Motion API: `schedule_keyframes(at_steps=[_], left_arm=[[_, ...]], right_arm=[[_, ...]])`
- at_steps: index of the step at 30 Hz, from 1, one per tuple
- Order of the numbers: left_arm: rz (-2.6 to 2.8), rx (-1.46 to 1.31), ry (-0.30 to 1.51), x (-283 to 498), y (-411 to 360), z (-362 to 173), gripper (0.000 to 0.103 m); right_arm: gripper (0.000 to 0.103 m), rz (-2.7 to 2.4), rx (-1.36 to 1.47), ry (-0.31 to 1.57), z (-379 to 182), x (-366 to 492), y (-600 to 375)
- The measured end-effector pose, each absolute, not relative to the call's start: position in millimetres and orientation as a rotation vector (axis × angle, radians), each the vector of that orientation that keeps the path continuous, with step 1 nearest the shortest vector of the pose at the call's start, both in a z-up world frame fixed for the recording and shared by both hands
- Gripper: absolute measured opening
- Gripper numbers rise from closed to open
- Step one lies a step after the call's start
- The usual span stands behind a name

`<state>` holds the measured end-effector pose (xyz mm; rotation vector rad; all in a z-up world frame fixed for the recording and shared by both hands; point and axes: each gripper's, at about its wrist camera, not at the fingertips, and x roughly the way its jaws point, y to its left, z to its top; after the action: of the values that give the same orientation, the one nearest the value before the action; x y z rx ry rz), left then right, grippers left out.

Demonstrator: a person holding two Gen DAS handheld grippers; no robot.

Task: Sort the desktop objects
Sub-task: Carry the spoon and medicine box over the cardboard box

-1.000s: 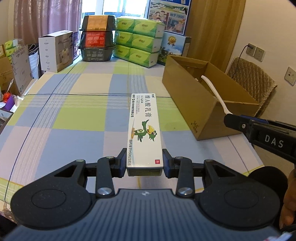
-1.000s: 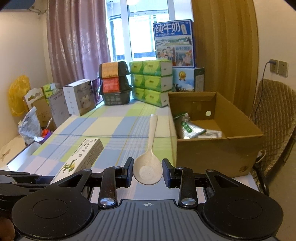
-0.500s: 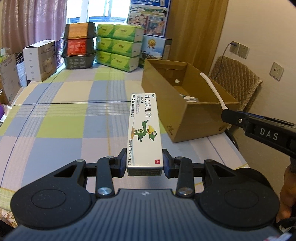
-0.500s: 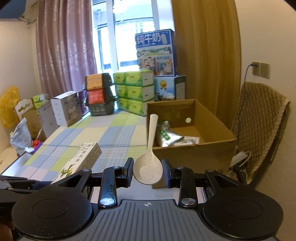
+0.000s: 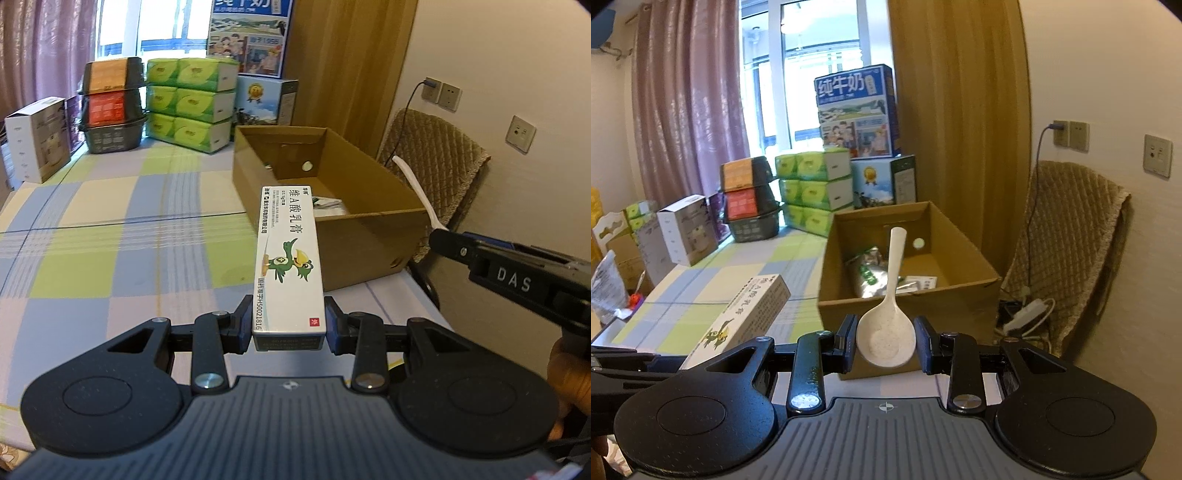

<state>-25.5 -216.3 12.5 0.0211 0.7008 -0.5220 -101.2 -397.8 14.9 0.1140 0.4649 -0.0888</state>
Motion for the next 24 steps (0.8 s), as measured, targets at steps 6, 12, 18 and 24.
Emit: schedule_keyframes(at_steps=[6,12,18,24], left_arm=[[-0.541,0.025,0.698,-23,-232,16,0.032],[-0.556,0.020,0.696,-20,-241,19,0.032],[-0.560,0.018,0.698,-15,-246,21,0.032],[-0.568,0.019,0.708,-5,-255,20,0.032]], right_arm=[[0.030,-0.099,0.119,0.457,17,-101,-406],[0.030,-0.109,0.119,0.450,20,-100,-412],[0.030,-0.115,0.120,0.453,21,-92,-417],[0.030,-0.126,0.120,0.456,23,-80,-426]])
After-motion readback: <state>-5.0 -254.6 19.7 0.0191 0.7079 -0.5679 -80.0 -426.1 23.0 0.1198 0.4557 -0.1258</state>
